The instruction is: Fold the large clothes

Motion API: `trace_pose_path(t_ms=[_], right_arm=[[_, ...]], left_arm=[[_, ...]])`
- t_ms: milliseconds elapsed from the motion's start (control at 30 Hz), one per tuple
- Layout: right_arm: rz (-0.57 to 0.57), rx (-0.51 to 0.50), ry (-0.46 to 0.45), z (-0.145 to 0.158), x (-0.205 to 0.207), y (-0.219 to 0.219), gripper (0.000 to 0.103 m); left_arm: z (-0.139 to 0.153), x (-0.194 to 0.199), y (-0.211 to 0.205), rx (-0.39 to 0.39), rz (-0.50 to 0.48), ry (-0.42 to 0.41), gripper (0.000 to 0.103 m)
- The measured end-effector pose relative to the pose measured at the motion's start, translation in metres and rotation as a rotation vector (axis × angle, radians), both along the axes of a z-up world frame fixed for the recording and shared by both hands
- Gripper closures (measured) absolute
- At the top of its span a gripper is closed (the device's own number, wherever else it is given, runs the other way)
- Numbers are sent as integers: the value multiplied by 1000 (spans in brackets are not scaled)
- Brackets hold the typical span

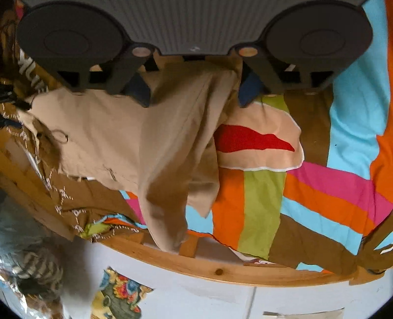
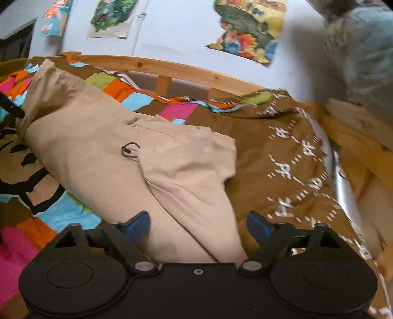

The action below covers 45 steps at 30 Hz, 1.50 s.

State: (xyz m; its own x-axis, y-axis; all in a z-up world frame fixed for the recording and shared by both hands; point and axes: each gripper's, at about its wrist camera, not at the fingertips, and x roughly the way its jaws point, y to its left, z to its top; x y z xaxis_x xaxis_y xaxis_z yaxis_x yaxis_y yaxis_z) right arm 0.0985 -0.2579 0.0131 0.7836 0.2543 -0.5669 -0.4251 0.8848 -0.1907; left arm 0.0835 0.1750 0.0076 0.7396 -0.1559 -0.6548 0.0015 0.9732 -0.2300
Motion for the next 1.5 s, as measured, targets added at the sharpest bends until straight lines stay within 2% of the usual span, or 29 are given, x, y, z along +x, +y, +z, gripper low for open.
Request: trace_pose_path(t_ms=[33,67,100,200,333,400,433,467,500,533,567,667,767,833,900,933,1033,1100,1200,1267,1300,1367,1500], right_arm=[[6,15,-4,-1,4,2,48],[-3,59,-8,0,8,1,63],[-29,95,-5,2,11,-3,76],[-155,212,-34,12,19,-27,90],[-404,419,21,13,34,-75,93],[-442,457,69,8,37,-89,91],[-440,443,87,7,37,-88,82],[-435,429,104,8,35,-87,79],[-425,425,121,12,31,-87,62],[-416,425,143,17,27,-88,38],[-412,425,162,22,21,-89,32],[-391,429,227,30,6,-93,32],[-411,500,280,19,-3,-97,40],[-414,522,311,9,-1,-92,58],[-413,512,299,0,2,-84,70],[-427,514,289,-2,3,-82,81],[-470,576,273,-3,4,-88,102],[-489,626,237,8,1,-95,103],[-473,622,154,31,-6,-96,103],[-481,617,121,43,-10,-99,103],[-494,624,125,45,-10,-103,103],[-518,617,162,41,-9,-108,103],[-563,576,326,10,-1,-107,103]], left_arm=[[1,1,1,-7,3,0,50],[2,1,2,-4,6,-2,74],[4,1,5,-5,8,-9,87],[7,-2,21,-51,69,-32,94],[-3,-2,44,-166,164,-15,94],[-12,1,57,-244,206,12,92],[-15,1,61,-265,223,18,91],[-16,-1,62,-276,230,10,85],[-14,-4,62,-269,232,-1,76],[-14,-7,60,-257,222,-15,69],[-14,-11,58,-252,208,-18,58],[-18,-16,56,-244,184,0,57],[-25,-15,55,-248,192,15,58],[-28,-14,56,-268,196,11,71],[-29,-14,55,-273,198,7,89],[-28,-15,53,-266,192,-1,91],[-19,-19,44,-214,186,-39,96],[0,-25,41,-161,168,-102,97],[36,-31,43,-106,86,-169,98],[57,-37,37,-5,-6,-206,98],[59,-39,35,29,-32,-196,98],[50,-41,36,78,-74,-125,98],[-4,-46,30,145,-87,34,98]])
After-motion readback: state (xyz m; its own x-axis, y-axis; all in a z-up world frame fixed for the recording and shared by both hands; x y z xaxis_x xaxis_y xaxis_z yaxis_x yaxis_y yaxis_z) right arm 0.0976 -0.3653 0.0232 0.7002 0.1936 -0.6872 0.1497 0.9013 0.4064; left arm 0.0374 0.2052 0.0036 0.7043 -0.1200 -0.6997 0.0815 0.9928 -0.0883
